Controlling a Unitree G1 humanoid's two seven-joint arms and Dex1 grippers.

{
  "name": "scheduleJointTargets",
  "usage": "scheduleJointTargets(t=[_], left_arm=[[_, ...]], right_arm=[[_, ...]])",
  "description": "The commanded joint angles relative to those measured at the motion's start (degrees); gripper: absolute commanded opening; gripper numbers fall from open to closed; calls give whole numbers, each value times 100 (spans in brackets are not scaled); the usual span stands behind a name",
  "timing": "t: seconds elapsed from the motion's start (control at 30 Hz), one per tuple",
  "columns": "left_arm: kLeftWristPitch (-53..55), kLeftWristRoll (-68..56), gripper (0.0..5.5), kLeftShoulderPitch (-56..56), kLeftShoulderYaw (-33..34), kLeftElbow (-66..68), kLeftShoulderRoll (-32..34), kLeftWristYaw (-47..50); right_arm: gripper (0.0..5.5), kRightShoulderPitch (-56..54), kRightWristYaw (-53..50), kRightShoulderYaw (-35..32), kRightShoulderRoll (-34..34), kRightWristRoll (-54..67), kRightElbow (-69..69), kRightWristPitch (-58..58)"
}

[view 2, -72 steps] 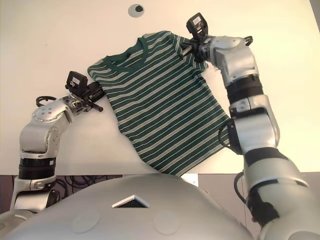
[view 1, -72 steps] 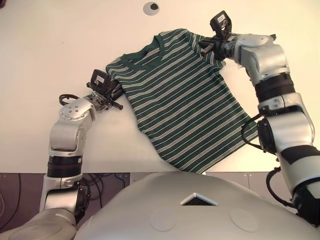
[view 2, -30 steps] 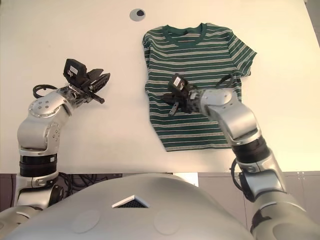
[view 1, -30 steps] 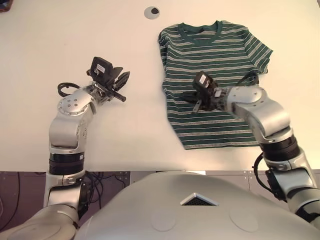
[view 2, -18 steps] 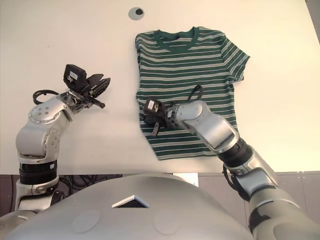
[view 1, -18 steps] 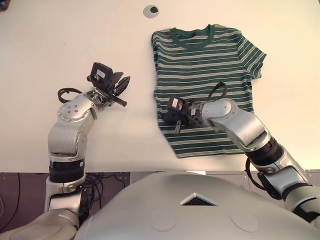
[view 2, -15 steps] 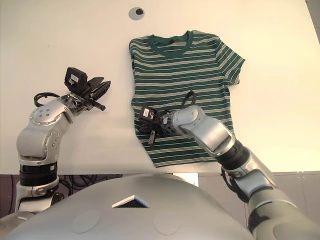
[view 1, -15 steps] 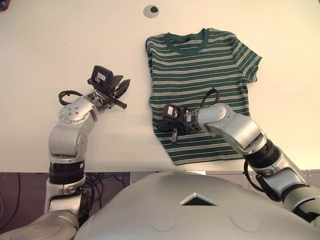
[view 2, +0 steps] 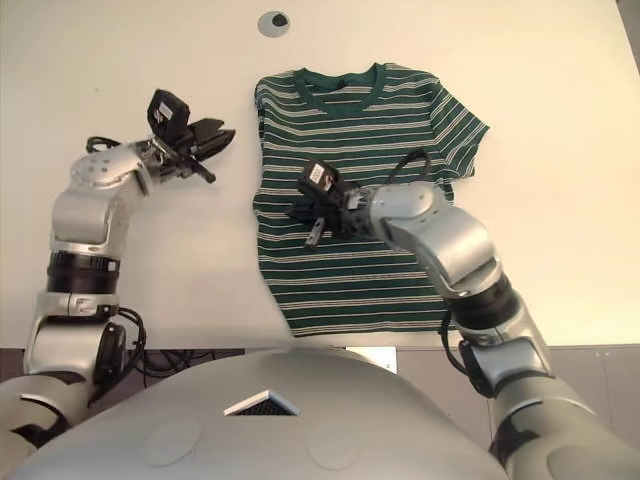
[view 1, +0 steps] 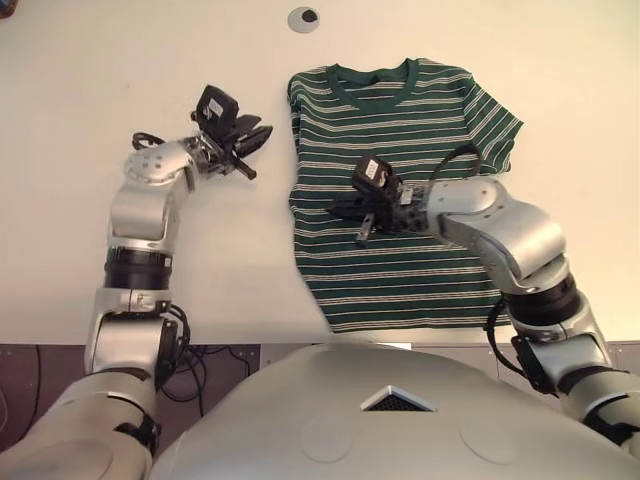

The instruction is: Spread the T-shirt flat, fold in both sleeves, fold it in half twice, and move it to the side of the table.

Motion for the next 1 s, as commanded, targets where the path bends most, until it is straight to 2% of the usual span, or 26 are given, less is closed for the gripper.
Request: scheduleJointTargets(t=[0.03,0.2,0.43,0.57,0.83,1.0], left_arm=[[-342,225,120,-369,-238,777,-165,-245],[-735,521,120,-742,-452,1634,-334,-428],[-709,479,120,-876,-396,1649,-524,-547],[-742,721,120,-800,-650,1709,-551,-602],[-1464,1729,120,-756,-1331,2394,-65,-631],[-1839,2034,120,-1030,-1603,2666,318,-1090]], right_arm=[[0,-196,7,-333,-169,143,0,127],[0,-212,-96,-446,-109,187,31,154],[0,-109,-214,-359,-125,137,35,86],[0,-50,-289,-317,-114,109,25,60],[0,25,-391,-223,-216,-76,343,-142],[0,543,-503,339,-742,-1247,2141,-1707]])
